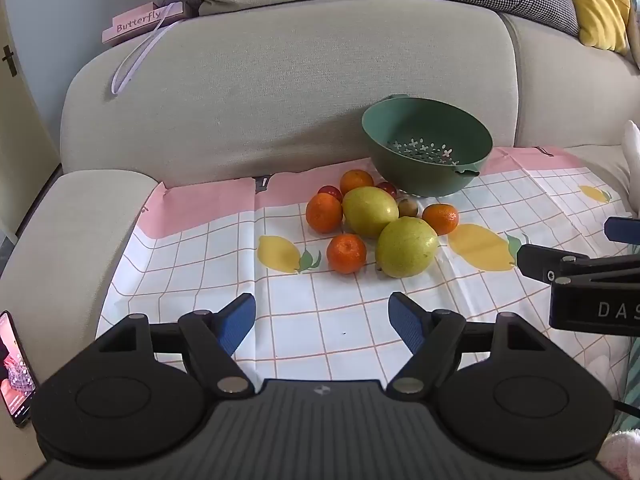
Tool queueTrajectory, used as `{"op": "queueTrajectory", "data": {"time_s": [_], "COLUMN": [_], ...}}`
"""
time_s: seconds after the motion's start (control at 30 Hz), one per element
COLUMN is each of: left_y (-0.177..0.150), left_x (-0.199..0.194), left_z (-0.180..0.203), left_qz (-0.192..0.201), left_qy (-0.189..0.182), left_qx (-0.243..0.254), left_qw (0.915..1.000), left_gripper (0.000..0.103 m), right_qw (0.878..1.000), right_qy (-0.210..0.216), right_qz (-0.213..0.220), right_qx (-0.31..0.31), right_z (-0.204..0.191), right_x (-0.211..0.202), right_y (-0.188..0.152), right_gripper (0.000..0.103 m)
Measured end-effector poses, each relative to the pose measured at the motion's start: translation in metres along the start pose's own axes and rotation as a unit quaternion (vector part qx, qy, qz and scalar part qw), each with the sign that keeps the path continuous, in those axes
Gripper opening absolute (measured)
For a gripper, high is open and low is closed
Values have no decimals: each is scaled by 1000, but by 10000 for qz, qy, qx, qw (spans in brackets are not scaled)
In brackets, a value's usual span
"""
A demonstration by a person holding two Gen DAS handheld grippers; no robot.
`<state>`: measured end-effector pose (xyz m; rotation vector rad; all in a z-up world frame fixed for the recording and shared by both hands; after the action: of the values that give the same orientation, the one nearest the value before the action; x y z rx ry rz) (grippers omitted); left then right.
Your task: Organize fruits
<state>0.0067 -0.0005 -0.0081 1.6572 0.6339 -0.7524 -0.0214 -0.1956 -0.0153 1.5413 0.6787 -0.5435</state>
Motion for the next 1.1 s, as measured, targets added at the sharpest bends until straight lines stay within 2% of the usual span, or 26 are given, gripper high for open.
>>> {"op": "queueTrajectory", "data": {"time_s": [0.33,1.1], "left_y": [-6,-9], "left_x": [-3,-3], "left_z": [1,-2], "left_qz": [-18,-31], "left_qy": [-18,-44], "left_qx": [-25,-17], "left_qw": [10000,10000], "left_gripper": [89,89], "right_qw": [10000,9995], "right_qy": [17,-60], "right_qz": [-85,-299], "right_qx": [-13,54], "right_z": [5,1], "right_x": [-7,6], "right_y": [-4,-6], "right_gripper": [99,99]}}
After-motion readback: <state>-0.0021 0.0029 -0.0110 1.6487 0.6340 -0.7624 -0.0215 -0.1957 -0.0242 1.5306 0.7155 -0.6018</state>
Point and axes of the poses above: each gripper's, at about its wrist camera, not at the fingertips, and x roughly the way its jaws point, z to its right, y to its top, the point moved 1 cm from there along x, roughly the way its jaws point, and after that the axes turned 4 degrees about x, right-handed, at the moved point
